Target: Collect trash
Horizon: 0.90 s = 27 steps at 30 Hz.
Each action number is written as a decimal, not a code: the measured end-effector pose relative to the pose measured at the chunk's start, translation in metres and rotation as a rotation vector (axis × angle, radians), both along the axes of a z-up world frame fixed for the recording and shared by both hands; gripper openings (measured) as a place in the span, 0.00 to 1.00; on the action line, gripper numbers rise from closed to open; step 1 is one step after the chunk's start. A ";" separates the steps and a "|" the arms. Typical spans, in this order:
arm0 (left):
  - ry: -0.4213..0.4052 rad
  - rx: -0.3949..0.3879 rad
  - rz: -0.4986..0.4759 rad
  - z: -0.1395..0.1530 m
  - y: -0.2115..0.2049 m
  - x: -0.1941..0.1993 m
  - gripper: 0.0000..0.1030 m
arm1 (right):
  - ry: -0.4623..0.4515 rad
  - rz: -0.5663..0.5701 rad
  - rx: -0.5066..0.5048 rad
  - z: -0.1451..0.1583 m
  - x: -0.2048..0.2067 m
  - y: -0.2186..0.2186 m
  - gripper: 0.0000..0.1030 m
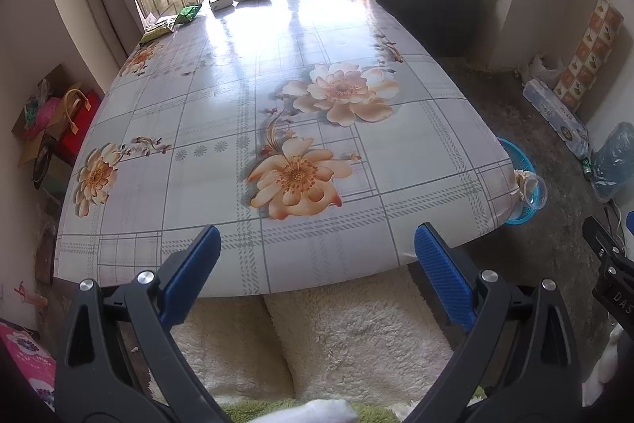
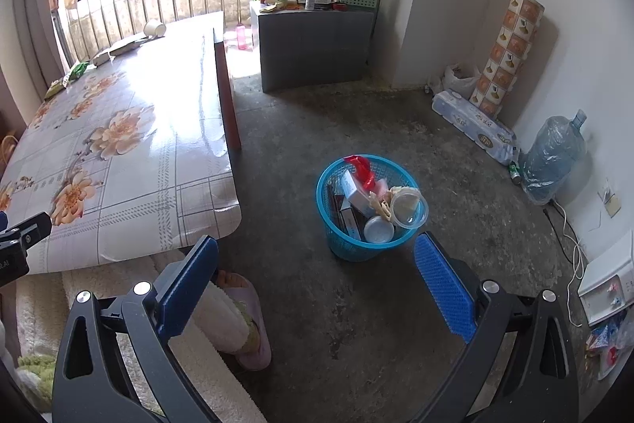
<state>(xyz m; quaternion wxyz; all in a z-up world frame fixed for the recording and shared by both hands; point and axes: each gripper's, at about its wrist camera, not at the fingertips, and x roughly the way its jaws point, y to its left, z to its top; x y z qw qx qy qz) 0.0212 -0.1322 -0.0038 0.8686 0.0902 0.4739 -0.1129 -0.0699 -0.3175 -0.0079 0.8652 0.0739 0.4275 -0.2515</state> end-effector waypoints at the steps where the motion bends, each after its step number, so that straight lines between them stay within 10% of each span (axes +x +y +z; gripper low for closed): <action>1: 0.000 -0.002 0.001 0.000 0.000 0.000 0.92 | -0.001 0.001 0.000 0.000 0.000 0.000 0.94; 27: 0.016 -0.002 0.019 -0.003 0.003 0.002 0.92 | -0.005 0.005 0.002 0.000 0.000 0.003 0.94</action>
